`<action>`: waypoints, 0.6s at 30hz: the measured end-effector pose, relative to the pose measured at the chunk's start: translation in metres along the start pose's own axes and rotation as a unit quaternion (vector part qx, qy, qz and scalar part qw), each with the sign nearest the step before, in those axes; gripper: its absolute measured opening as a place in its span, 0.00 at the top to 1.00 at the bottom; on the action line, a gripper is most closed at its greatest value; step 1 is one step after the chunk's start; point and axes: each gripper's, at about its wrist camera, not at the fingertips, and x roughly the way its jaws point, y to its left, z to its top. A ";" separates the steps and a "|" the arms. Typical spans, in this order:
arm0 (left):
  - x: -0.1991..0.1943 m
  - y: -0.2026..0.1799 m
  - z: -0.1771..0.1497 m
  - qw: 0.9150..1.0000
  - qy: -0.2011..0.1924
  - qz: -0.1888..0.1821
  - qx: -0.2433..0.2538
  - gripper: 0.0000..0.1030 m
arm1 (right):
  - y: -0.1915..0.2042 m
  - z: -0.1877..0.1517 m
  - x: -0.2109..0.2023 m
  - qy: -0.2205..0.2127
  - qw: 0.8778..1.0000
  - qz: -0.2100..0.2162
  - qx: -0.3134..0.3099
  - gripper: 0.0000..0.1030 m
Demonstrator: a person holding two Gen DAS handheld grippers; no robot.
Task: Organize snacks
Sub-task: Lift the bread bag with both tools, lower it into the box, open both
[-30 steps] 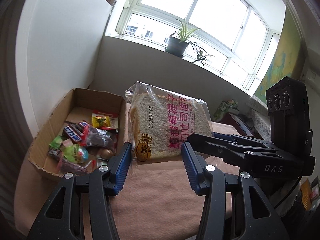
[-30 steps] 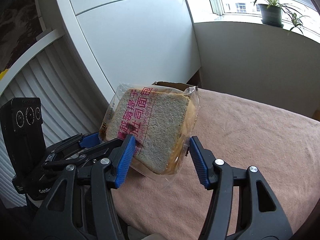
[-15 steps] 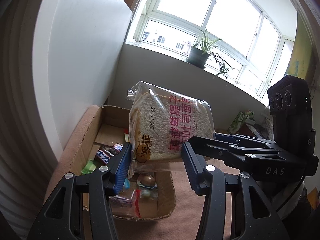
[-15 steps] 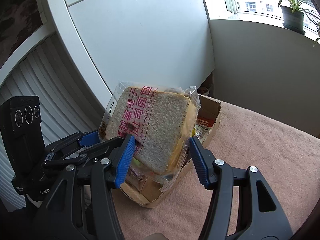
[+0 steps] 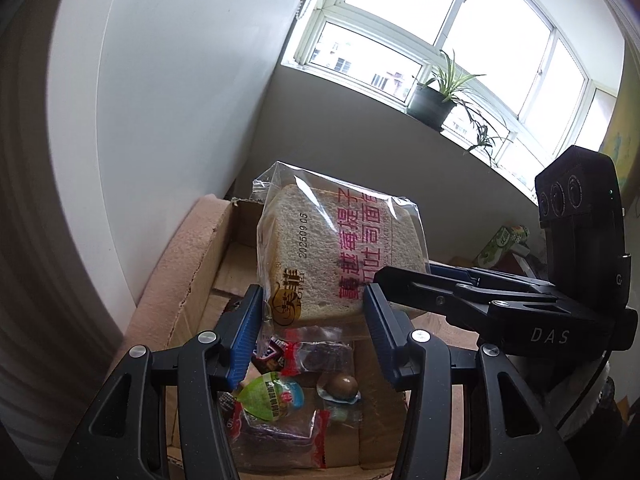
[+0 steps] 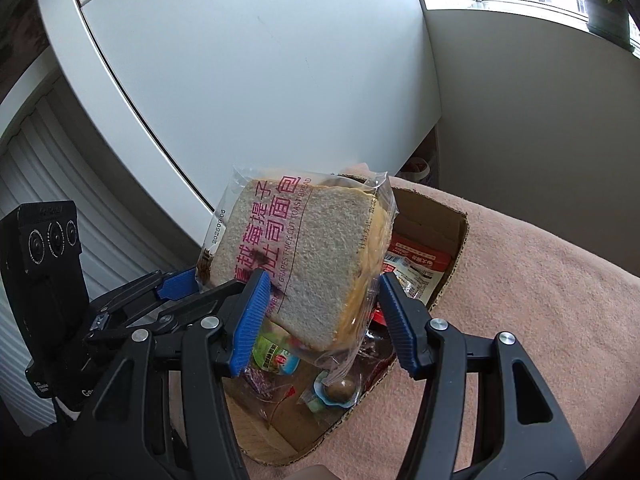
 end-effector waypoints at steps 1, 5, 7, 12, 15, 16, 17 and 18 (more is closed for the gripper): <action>0.001 0.001 0.001 1.000 0.001 0.001 -0.002 0.53 | 0.001 0.000 0.001 0.002 1.000 0.001 0.000 0.43; 0.005 0.006 0.001 1.000 0.007 0.006 -0.010 0.53 | -0.004 0.006 0.007 0.008 1.000 0.001 0.015 0.42; 0.008 0.007 0.002 1.000 0.009 0.011 -0.013 0.53 | -0.008 0.007 0.010 0.011 1.000 -0.010 0.023 0.40; 0.012 0.006 0.000 0.999 0.015 0.032 -0.005 0.53 | -0.009 0.006 0.005 0.009 0.999 -0.017 0.027 0.39; 0.012 0.000 0.000 0.999 0.014 0.036 0.006 0.53 | -0.006 0.006 -0.003 0.005 1.000 -0.023 0.020 0.39; 0.011 -0.001 0.000 0.999 0.013 0.038 0.008 0.53 | -0.004 0.005 -0.006 0.003 1.000 -0.024 0.019 0.39; 0.010 -0.002 0.000 0.999 0.012 0.039 0.009 0.53 | -0.003 0.005 -0.009 0.002 1.000 -0.025 0.018 0.39; 0.008 -0.002 0.000 0.999 0.010 0.040 0.010 0.53 | -0.002 0.004 -0.012 0.001 1.000 -0.025 0.018 0.39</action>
